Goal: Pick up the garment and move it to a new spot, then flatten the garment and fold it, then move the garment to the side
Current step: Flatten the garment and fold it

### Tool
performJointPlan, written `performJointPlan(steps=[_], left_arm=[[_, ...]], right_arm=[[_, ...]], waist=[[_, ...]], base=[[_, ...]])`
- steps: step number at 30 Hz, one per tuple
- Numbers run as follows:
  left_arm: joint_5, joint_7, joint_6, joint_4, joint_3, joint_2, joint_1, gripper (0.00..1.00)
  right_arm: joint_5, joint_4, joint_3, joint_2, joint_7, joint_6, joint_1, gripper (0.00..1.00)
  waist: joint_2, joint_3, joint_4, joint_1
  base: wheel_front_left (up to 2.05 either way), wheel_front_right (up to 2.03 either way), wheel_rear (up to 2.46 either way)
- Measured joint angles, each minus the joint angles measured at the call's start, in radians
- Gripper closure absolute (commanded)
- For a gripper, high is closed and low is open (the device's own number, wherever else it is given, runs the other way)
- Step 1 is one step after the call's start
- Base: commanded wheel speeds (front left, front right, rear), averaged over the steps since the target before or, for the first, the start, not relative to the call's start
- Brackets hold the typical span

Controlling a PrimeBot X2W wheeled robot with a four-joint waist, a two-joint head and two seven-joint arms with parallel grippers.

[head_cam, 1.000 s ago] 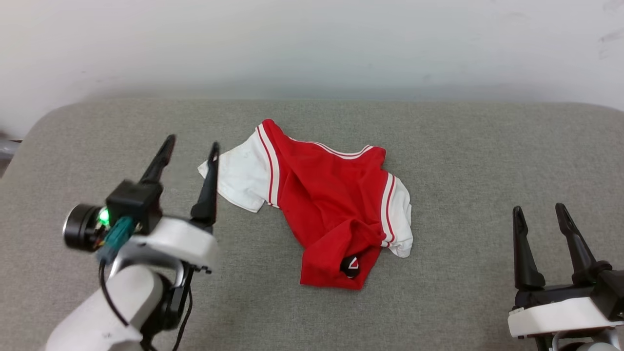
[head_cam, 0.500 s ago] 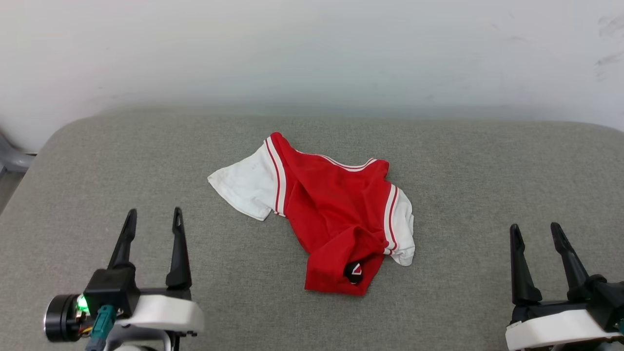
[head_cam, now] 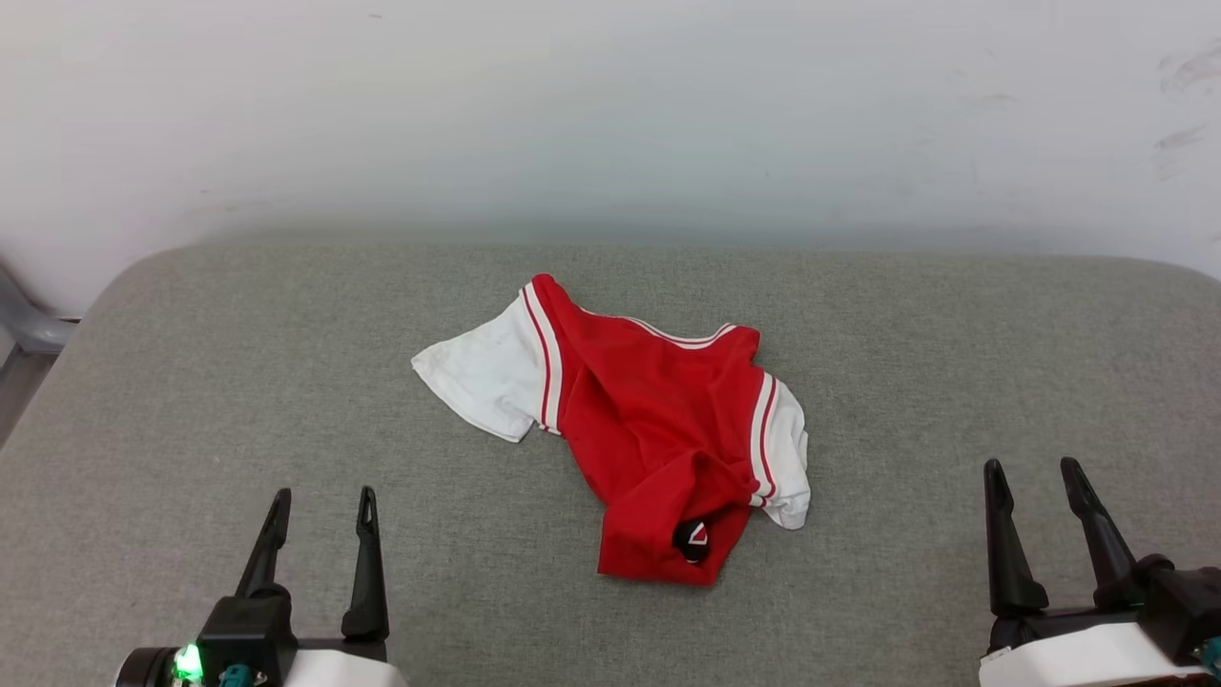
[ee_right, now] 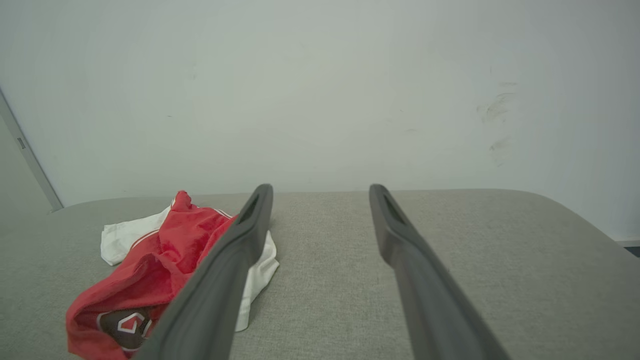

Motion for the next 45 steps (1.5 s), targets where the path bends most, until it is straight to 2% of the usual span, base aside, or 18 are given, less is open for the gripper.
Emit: performJointPlan(steps=[7,15,34,40,45], left_arm=[[0.06,0.0,-0.06,0.026,0.054,-0.048,0.02,0.0],[0.104,0.0,-0.104,0.043,0.093,-0.079,0.03,0.0],[0.142,0.0,-0.155,0.059,0.147,-0.118,0.035,0.0],[0.15,0.0,-0.166,0.061,0.15,-0.127,0.027,0.0],[0.151,0.0,-0.174,0.058,0.151,-0.133,0.019,0.0]], right_arm=[[0.012,0.006,0.007,0.0,0.0,0.0,0.01,0.0],[0.02,0.011,0.009,0.0,0.0,0.0,0.018,0.0],[0.017,0.011,0.004,0.0,0.0,0.0,0.016,0.0],[-0.042,-0.034,-0.011,0.0,0.0,0.0,-0.074,0.0],[-0.126,-0.063,0.001,-0.004,0.0,0.0,-0.228,0.0]], waist=[[0.0,-0.009,0.006,0.0],[0.0,-0.014,0.009,0.0],[0.0,-0.013,0.013,0.0],[0.0,-0.004,0.026,0.0001],[0.0,0.016,0.037,0.0001]], base=[[0.0,0.0,0.0],[0.0,0.0,0.0],[0.0,0.0,0.0],[0.0,0.0,0.0],[0.0,0.0,0.0]])
